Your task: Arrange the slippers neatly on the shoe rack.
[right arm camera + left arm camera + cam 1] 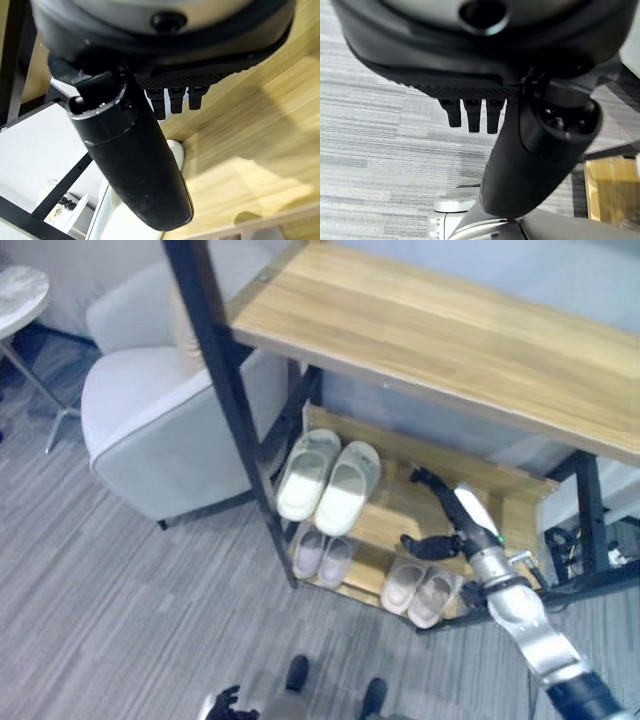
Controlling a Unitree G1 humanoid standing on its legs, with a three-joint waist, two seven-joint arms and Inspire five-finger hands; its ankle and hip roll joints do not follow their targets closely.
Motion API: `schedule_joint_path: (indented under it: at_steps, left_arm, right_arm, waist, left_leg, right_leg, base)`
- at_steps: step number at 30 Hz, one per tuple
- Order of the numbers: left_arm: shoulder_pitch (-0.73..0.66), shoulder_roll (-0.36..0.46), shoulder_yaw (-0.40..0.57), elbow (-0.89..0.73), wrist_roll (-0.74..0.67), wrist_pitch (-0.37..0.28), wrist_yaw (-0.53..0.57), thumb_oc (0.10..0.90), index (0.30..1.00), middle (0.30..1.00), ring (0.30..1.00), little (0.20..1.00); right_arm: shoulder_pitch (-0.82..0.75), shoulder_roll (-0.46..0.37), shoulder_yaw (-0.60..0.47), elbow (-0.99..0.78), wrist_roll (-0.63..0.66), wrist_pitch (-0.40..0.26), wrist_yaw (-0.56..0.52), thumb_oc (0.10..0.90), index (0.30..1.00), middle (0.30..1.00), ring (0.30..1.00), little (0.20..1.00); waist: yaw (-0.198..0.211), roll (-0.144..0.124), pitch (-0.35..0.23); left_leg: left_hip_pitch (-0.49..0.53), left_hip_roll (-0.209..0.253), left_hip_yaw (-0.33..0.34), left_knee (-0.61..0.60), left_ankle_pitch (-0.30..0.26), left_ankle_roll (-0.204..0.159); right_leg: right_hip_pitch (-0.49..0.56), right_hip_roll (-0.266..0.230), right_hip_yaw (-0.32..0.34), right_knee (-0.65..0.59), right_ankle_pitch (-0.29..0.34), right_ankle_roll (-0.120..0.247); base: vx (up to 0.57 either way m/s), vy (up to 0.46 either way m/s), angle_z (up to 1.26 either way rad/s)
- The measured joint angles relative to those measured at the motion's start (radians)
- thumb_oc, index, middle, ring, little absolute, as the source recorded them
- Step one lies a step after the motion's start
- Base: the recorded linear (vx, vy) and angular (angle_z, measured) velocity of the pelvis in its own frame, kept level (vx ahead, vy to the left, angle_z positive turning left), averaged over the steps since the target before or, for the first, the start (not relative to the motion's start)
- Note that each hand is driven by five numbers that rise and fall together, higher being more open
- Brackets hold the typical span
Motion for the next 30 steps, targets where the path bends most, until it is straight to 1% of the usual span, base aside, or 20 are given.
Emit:
schedule_joint_path:
  at_steps: [2,4,6,9,12,13,14,16,18,19,21,23,25,26,27,30]
  left_arm:
    - [0.000,-0.002,-0.001,0.004,0.007,0.000,-0.013,0.800,0.900,0.900,0.900,0.900]
    - [0.005,-0.006,0.000,0.009,0.011,0.001,-0.021,0.800,0.900,0.900,0.900,0.900]
    - [0.010,-0.008,-0.001,0.014,0.039,0.003,-0.030,0.800,0.900,0.900,0.900,0.900]
    - [0.011,-0.009,-0.012,0.013,0.063,0.002,-0.043,0.800,0.900,0.900,0.900,0.900]
    - [0.012,-0.007,-0.018,0.014,0.082,0.002,-0.044,0.800,0.900,0.900,0.900,0.900]
    - [0.011,-0.007,-0.020,0.014,0.088,0.002,-0.044,0.800,0.900,0.900,0.900,0.900]
    - [0.016,-0.003,-0.031,0.014,0.093,0.002,-0.044,0.800,0.900,0.900,0.900,0.900]
    - [0.013,0.000,-0.041,0.014,0.110,0.002,-0.045,0.800,0.900,0.900,0.900,0.900]
    - [0.011,0.002,-0.052,0.014,0.116,0.002,-0.045,0.800,0.900,0.900,0.900,0.900]
    - [0.008,0.005,-0.070,0.014,0.117,0.002,-0.048,0.800,0.900,0.900,0.900,0.900]
    - [0.007,0.007,-0.083,0.014,0.118,0.002,-0.057,0.800,0.900,0.900,0.900,0.900]
    - [0.008,0.007,-0.098,0.014,0.120,0.002,-0.061,0.800,0.900,0.900,0.900,0.900]
    - [0.008,0.009,-0.110,0.014,0.127,0.003,-0.061,0.800,0.900,0.900,0.900,0.900]
    - [0.007,0.010,-0.119,0.014,0.130,0.003,-0.061,0.800,0.900,0.900,0.900,0.900]
    - [0.008,0.010,-0.122,0.015,0.143,0.003,-0.061,0.800,0.900,0.900,0.900,0.900]
    - [0.002,0.014,-0.138,0.021,0.147,0.003,-0.060,0.800,0.900,0.900,0.900,0.900]
  right_arm:
    - [0.048,-0.012,-0.008,0.000,0.018,-0.020,0.025,0.800,0.900,0.900,0.900,0.900]
    - [0.092,-0.016,-0.004,0.000,0.016,-0.025,0.059,0.800,0.900,0.900,0.900,0.900]
    - [0.150,-0.015,-0.003,0.000,0.008,-0.032,0.078,0.800,0.900,0.900,0.900,0.900]
    - [0.237,-0.020,-0.004,0.000,-0.048,-0.036,0.097,0.800,0.900,0.900,0.900,0.900]
    - [0.309,-0.038,0.001,0.002,-0.106,-0.037,0.119,0.800,0.900,0.900,0.900,0.900]
    - [0.326,-0.050,0.004,0.003,-0.121,-0.037,0.125,0.800,0.900,0.900,0.900,0.900]
    - [0.344,-0.071,0.010,0.009,-0.164,-0.040,0.135,0.800,0.900,0.900,0.900,0.900]
    - [0.357,-0.078,0.014,0.034,-0.202,-0.046,0.135,0.800,0.900,0.900,0.900,0.900]
    - [0.364,-0.080,0.029,0.097,-0.258,-0.056,0.136,0.800,0.900,0.900,0.900,0.900]
    - [0.362,-0.079,0.049,0.160,-0.295,-0.064,0.134,0.800,0.900,0.900,0.900,0.900]
    - [0.359,-0.070,0.078,0.251,-0.318,-0.064,0.131,0.800,0.900,0.900,0.900,0.900]
    - [0.353,-0.044,0.102,0.357,-0.341,-0.058,0.114,0.800,0.900,0.900,0.900,0.900]
    - [0.321,0.012,0.125,0.510,-0.377,-0.047,0.071,0.800,0.900,0.900,0.900,0.900]
    - [0.315,0.031,0.127,0.551,-0.379,-0.038,0.061,0.800,0.900,0.900,0.900,0.900]
    - [0.292,0.065,0.135,0.641,-0.379,-0.034,0.035,0.800,0.900,0.900,0.900,0.900]
    - [0.237,0.144,0.168,0.832,-0.379,-0.002,-0.012,0.800,0.900,0.900,0.900,0.900]
  waist:
    - [-0.007,0.011,-0.010]
    - [-0.028,0.021,-0.016]
    - [-0.037,0.031,-0.023]
    - [-0.074,0.043,-0.052]
    - [-0.080,0.045,-0.081]
    - [-0.089,0.045,-0.087]
    - [-0.103,0.045,-0.092]
    - [-0.107,0.045,-0.093]
    - [-0.107,0.045,-0.095]
    - [-0.107,0.047,-0.097]
    - [-0.105,0.050,-0.101]
    - [-0.103,0.054,-0.107]
    - [-0.103,0.057,-0.113]
    - [-0.103,0.058,-0.114]
    - [-0.102,0.060,-0.116]
    - [-0.098,0.059,-0.123]
  left_leg:
    - [0.009,0.000,0.006,0.000,-0.001,0.000]
    - [0.028,0.001,0.015,-0.001,-0.004,0.001]
    - [0.050,0.002,0.029,-0.001,-0.011,0.003]
    - [0.073,0.003,0.040,-0.006,-0.019,0.007]
    - [0.086,0.006,0.062,-0.006,-0.027,0.007]
    - [0.090,0.006,0.063,-0.006,-0.028,0.007]
    - [0.090,0.007,0.066,-0.006,-0.027,0.008]
    - [0.100,0.009,0.074,-0.005,-0.026,0.009]
    - [0.103,0.012,0.083,-0.006,-0.027,0.009]
    - [0.102,0.014,0.084,-0.006,-0.037,0.008]
    - [0.102,0.016,0.084,-0.006,-0.037,0.008]
    - [0.101,0.018,0.082,-0.006,-0.037,0.009]
    - [0.100,0.019,0.079,-0.006,-0.036,0.010]
    - [0.100,0.019,0.075,-0.006,-0.036,0.010]
    - [0.101,0.019,0.067,-0.006,-0.031,0.017]
    - [0.101,0.019,0.056,-0.006,-0.027,0.011]
  right_leg:
    - [0.006,0.000,0.006,0.000,0.000,0.000]
    - [0.019,0.000,0.016,0.000,-0.002,0.002]
    - [0.034,0.000,0.029,-0.001,-0.002,0.003]
    - [0.052,-0.001,0.042,-0.001,-0.004,0.004]
    - [0.055,0.001,0.060,-0.006,-0.005,0.005]
    - [0.056,0.001,0.067,-0.007,-0.005,0.005]
    - [0.057,0.001,0.072,-0.007,-0.004,0.005]
    - [0.057,0.004,0.080,-0.008,-0.002,0.005]
    - [0.063,0.007,0.080,-0.008,-0.003,0.006]
    - [0.062,0.008,0.082,-0.008,-0.005,0.008]
    - [0.062,0.010,0.084,-0.008,-0.006,0.006]
    - [0.062,0.012,0.083,-0.008,-0.008,0.003]
    - [0.063,0.014,0.081,-0.008,-0.008,0.004]
    - [0.064,0.014,0.080,-0.008,-0.008,0.004]
    - [0.068,0.014,0.077,-0.008,-0.008,0.004]
    - [0.074,0.016,0.070,-0.008,-0.008,0.001]
  base:
    - [0.00,-0.031,-0.13]
    - [0.02,-0.039,-0.14]
    - [0.03,-0.030,-0.18]
    - [-0.02,-0.036,-0.12]
    - [-0.01,-0.027,-0.24]
    - [-0.05,-0.043,-0.16]
    - [0.00,-0.035,-0.09]
    - [-0.02,-0.032,-0.13]
    - [-0.05,-0.028,-0.10]
    - [-0.04,-0.030,-0.01]
    - [-0.02,-0.040,0.02]
    - [-0.03,-0.033,0.04]
    - [-0.02,-0.039,0.03]
    - [-0.01,-0.050,0.08]
    - [-0.02,-0.055,0.08]
    - [-0.05,-0.065,0.11]
